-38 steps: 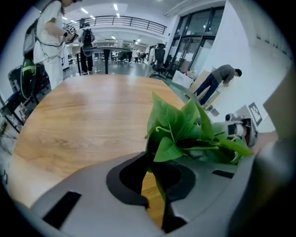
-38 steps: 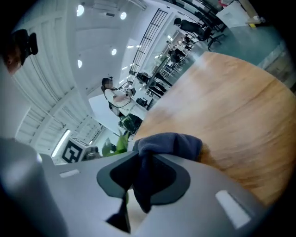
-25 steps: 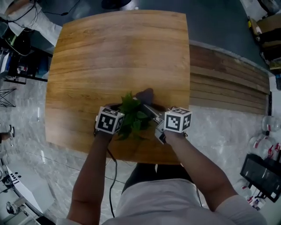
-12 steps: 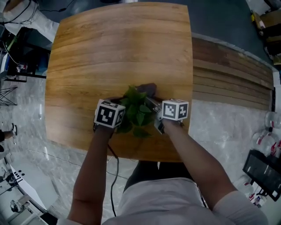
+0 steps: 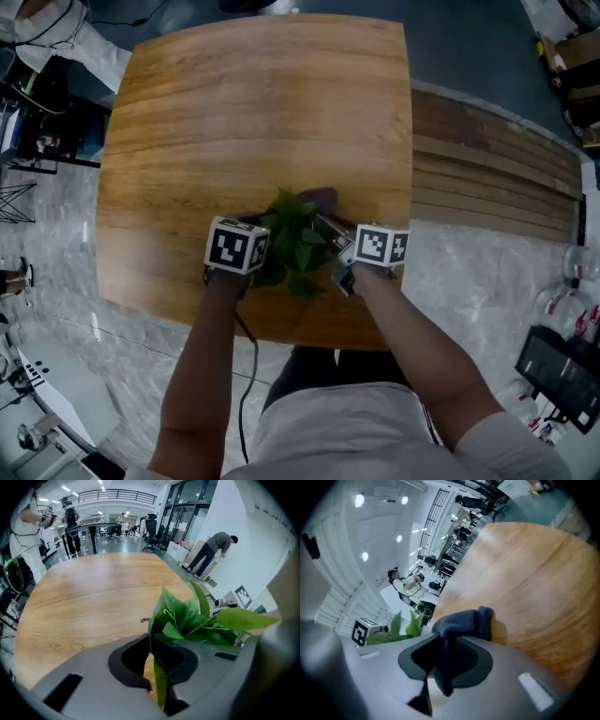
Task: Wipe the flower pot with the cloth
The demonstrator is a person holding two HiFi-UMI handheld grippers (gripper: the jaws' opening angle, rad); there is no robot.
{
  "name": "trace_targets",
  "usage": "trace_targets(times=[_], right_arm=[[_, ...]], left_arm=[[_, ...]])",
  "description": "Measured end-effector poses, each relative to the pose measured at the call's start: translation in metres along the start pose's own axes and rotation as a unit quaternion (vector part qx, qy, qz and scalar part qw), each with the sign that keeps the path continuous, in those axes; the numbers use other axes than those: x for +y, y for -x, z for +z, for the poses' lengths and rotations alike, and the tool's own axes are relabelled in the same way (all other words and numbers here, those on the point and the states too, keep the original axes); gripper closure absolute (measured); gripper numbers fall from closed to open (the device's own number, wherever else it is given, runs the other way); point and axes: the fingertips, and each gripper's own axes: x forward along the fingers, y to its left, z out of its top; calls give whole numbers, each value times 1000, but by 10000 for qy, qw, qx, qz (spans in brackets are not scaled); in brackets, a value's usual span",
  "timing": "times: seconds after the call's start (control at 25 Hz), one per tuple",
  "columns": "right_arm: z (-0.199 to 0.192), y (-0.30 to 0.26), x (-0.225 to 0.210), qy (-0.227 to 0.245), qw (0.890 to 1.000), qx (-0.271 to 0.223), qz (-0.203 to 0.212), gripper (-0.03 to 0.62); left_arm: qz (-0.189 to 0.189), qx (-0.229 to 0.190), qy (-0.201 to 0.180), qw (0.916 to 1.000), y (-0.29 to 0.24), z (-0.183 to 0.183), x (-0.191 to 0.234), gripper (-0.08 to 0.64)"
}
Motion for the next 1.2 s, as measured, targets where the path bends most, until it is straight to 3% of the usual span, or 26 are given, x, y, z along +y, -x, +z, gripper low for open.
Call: trace_targets(times=[0.2,0.48,0.76,0.92,1.2], right_arm=[[-5,-13,-23,-306,9993,-223,12,529],[-13,30,38,-76,9999,61,81,529],[-22,1,-21,-284,9987,147,-406,529],[-25,10,-11,-68,9990,151,-425,529],[4,60,45,736,9961,-223,-430,529]], left_arm=[[70,-139,239,9996,-8,2,3,526],[66,-7,428,9991,-3,-12,0,526],[89,-170,570,9982,-8,-1,1,526],[214,-299,636,9973,-3,-5,-2,525],[495,-1033,840,9899,36,6,-6,502]])
